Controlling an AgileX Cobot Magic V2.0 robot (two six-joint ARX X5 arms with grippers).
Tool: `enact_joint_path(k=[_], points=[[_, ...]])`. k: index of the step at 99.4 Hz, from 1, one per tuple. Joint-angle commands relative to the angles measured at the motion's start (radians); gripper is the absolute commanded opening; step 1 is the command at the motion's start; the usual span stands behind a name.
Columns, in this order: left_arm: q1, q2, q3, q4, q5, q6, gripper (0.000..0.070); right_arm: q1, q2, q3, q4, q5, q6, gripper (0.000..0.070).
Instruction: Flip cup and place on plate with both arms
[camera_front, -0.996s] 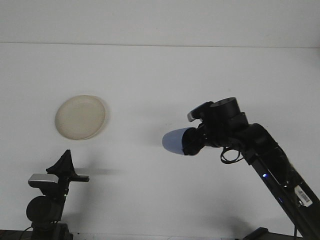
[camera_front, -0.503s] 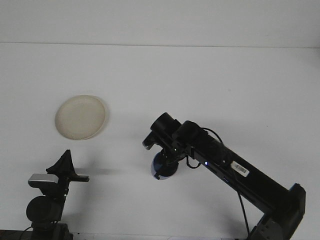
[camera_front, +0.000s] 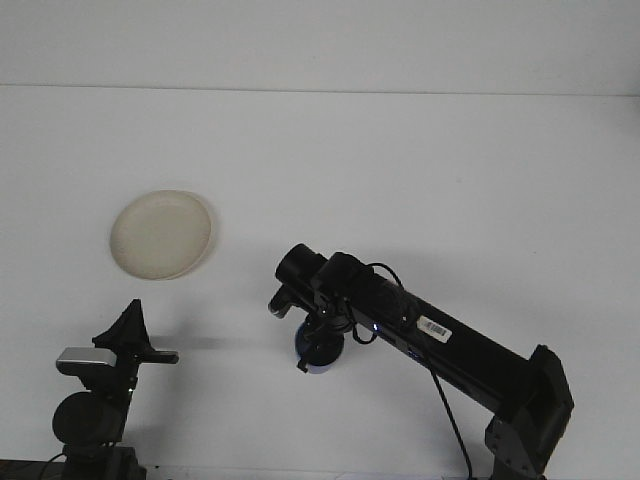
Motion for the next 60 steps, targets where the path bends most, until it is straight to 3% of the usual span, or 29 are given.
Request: enact_joint_path(k=[1, 9, 27, 36, 54, 60], points=[[-0.002, -0.001, -0.02, 0.011, -0.002, -0.01, 0.0015, 0.014, 0.025, 0.025, 0.001, 0.001, -0.005, 0.0209], [-0.002, 0.0, -0.02, 0.011, -0.002, -0.01, 0.0015, 0.014, 0.025, 0.025, -0.003, 0.0, -0.005, 0.0372], [-0.002, -0.001, -0.019, 0.015, -0.002, -0.064, 0.0014, 0.008, 0.011, 0.086, -0.063, 0.0, -0.005, 0.0377], [-0.002, -0.001, -0.018, 0.017, -0.002, -0.151, 0.0013, 0.004, -0.014, 0.161, -0.097, 0.0, -0.005, 0.0377], [-0.002, -0.001, -0.005, 0.018, -0.002, -0.451, 0.0012, -0.039, -0.13, 0.282, -0.047, 0.006, -0.009, 0.0376], [-0.002, 0.0, 0.007, 0.012, 0.011, -0.504, 0.0012, -0.066, -0.191, 0.277, 0.014, 0.001, -0.009, 0.0374]])
